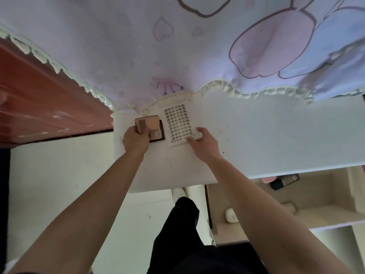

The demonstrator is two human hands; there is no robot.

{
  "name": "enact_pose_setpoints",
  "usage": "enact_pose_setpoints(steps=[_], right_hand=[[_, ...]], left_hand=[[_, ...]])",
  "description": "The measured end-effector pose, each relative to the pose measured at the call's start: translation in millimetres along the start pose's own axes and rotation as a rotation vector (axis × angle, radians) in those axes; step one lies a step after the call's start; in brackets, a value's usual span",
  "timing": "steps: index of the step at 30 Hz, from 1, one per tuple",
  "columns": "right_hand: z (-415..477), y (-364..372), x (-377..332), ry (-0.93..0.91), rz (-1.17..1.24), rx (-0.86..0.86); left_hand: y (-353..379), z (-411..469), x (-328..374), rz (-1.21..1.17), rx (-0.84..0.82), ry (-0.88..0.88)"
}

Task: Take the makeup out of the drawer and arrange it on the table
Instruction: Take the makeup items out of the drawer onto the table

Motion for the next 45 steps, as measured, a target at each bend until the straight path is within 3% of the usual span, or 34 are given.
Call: enact_pose_setpoints(steps=[8,16,21,26,33,35,39,42,45], right_hand=[[-20.0,-58.0,48.1,0.026,-0.126,0.077],[-56.4,-152.7,163.8,0.030,-0.243,0.214],[-62.7,-178.1,250.6,0.110,-0.266,0.114],[-52.5,-165.6,319.6,0.046,-0.427,-0.037],[-28.6,-99.1,342.4,-0.240,-0.534,-0.153],[-24.9,-87.2,346.7,-0.277,-0.566,-0.142],[-11.5,-85.9,373.4,-0.181,-0.574,-0.144],[-9.5,-91.9,392.5,-0.158,-0.494,-0.213],[-10.5,-109.3,392.2,-0.147,-0.333,-0.178]], left_hand=[[4.2,-55.0,7.5,0.304,-0.026,0.198],[70.8,-183.2,29.8,0.489,-0.098,0.799],[124.1,-281.4,4.6,0.481,-0.208,0.962],[194.5,-337.8,-50.6,0.558,-0.381,0.963],[266.8,-349.1,-139.5,0.844,-0.651,0.689],[274.3,-346.9,-156.6,0.862,-0.664,0.625],[276.8,-337.0,-174.6,0.850,-0.627,0.510],[278.8,-335.9,-172.7,0.843,-0.651,0.537],[275.0,-328.4,-147.0,0.769,-0.534,0.611]])
Point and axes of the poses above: each hand's wrist, its own z-axis towards the middle knuckle, its own y-axis out of the palm, x = y × z, the point moved 9 cm from there along z, towards the middle knuckle, and after that the axes turned 10 degrees about x, right-handed, at the moved point
